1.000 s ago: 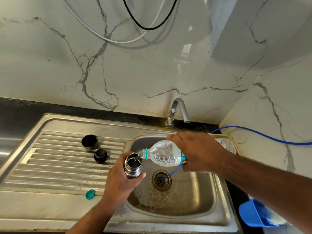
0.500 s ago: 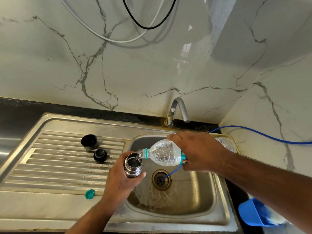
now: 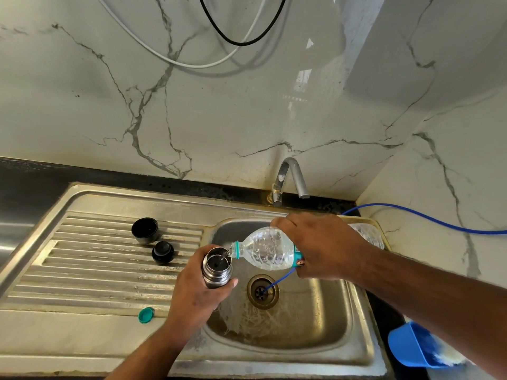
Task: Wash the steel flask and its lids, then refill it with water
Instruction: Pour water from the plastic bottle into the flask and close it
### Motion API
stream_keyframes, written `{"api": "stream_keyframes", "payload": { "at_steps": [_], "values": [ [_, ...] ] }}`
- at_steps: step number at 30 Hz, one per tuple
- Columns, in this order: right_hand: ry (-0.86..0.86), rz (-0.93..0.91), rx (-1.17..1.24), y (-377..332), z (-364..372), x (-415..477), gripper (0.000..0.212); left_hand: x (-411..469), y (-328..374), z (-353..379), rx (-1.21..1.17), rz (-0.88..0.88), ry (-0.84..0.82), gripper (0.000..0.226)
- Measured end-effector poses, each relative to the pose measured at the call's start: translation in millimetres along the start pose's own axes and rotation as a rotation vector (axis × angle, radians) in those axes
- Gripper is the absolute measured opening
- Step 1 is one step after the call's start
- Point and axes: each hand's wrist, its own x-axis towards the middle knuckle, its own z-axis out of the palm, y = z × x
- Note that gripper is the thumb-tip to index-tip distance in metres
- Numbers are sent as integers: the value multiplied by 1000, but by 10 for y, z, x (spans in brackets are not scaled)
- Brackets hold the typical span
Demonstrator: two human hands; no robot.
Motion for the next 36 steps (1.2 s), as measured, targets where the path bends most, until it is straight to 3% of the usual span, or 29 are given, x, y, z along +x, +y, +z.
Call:
{"api": "stream_keyframes", "payload": {
  "at_steps": [6, 14, 27, 36],
  "values": [
    [17, 10, 73, -8, 27, 1, 100, 1, -9, 3, -6, 1, 6, 72],
    [40, 111, 443, -162, 271, 19, 104, 2, 8, -22, -13, -14, 29, 69],
    [249, 186, 1094, -596, 602, 175, 78, 27, -56, -506, 8, -73, 123, 74],
    [246, 42, 1149, -1257, 692, 627, 82, -40, -323, -1185, 61, -116, 247, 77]
  ]
}}
